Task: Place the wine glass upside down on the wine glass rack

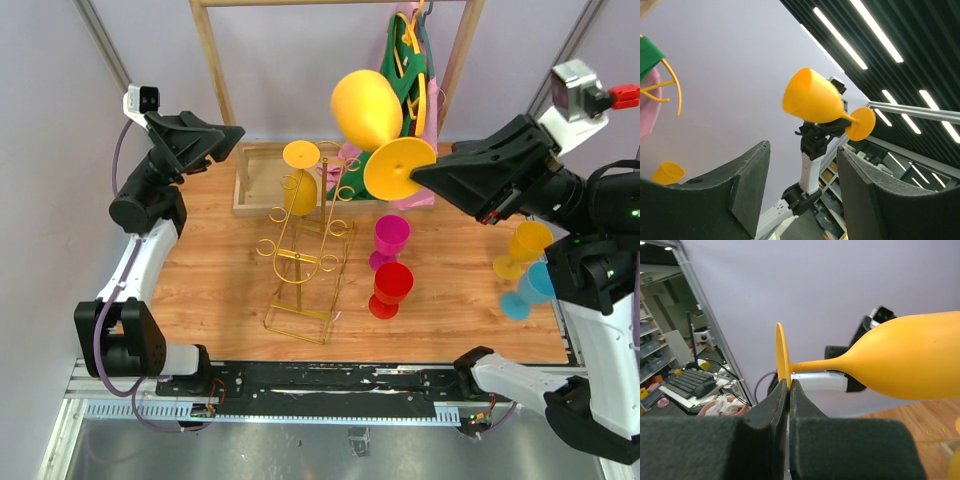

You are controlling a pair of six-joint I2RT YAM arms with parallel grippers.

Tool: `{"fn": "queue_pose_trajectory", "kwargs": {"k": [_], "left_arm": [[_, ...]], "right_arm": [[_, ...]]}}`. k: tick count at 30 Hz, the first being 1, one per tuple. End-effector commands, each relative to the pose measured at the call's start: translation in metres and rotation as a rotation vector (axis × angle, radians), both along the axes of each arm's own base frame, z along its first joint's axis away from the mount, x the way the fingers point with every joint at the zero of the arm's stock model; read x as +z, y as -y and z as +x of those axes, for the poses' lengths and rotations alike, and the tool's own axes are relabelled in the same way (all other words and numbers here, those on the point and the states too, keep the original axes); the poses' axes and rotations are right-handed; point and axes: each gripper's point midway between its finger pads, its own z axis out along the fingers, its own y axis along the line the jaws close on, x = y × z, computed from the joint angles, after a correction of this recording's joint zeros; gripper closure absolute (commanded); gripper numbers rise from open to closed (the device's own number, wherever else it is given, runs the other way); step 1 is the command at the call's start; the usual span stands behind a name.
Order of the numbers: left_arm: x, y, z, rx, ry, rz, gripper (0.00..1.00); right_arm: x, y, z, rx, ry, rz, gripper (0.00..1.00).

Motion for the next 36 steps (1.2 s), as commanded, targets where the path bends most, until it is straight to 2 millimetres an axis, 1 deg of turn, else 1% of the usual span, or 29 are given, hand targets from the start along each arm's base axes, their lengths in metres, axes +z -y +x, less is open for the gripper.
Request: {"fn": "queue_pose_trajectory", "kwargs": {"k": [1,4,7,9,13,17,22,27,31,36], "left_arm": [[0.003,-0.001,-0.033,-0.076,0.058,0.003,0.4],[0.003,0.0,-0.034,-0.071,0.056,0.008,0.4],[0.002,0.001,-0.034,-0.063,0.05,0.019,0.4],[0.001,0.002,-0.033,-0.057,0.045,0.027,0.4],[0.001,0.003,-0.034,-0.049,0.043,0.036,0.4],[-0.001,0.003,-0.034,-0.045,0.034,0.036,0.4],[-0.002,0.002,-0.033,-0.04,0.028,0.033,0.41],[-0.003,0.003,-0.034,-0.039,0.022,0.034,0.41],[-0.005,0.003,-0.032,-0.037,0.017,0.035,0.41],[-0.004,0.003,-0.031,-0.035,0.014,0.032,0.41]], "right_arm": [[-0.072,-0.006,0.057,-0.173,-0.198,-0.13,0.99],[-0.092,0.005,0.067,-0.246,-0.283,-0.113,0.99],[-0.118,0.014,0.084,-0.305,-0.389,-0.105,0.99],[-0.129,0.02,0.094,-0.343,-0.445,-0.09,0.99],[-0.136,0.033,0.105,-0.402,-0.501,-0.054,0.99],[-0.146,0.039,0.117,-0.426,-0.58,-0.039,0.99],[-0.163,0.041,0.134,-0.424,-0.683,-0.012,0.99],[-0.17,0.044,0.146,-0.425,-0.741,0.033,0.99],[-0.174,0.04,0.154,-0.384,-0.788,0.064,0.99],[-0.186,0.037,0.165,-0.364,-0.843,0.091,0.99]]}}
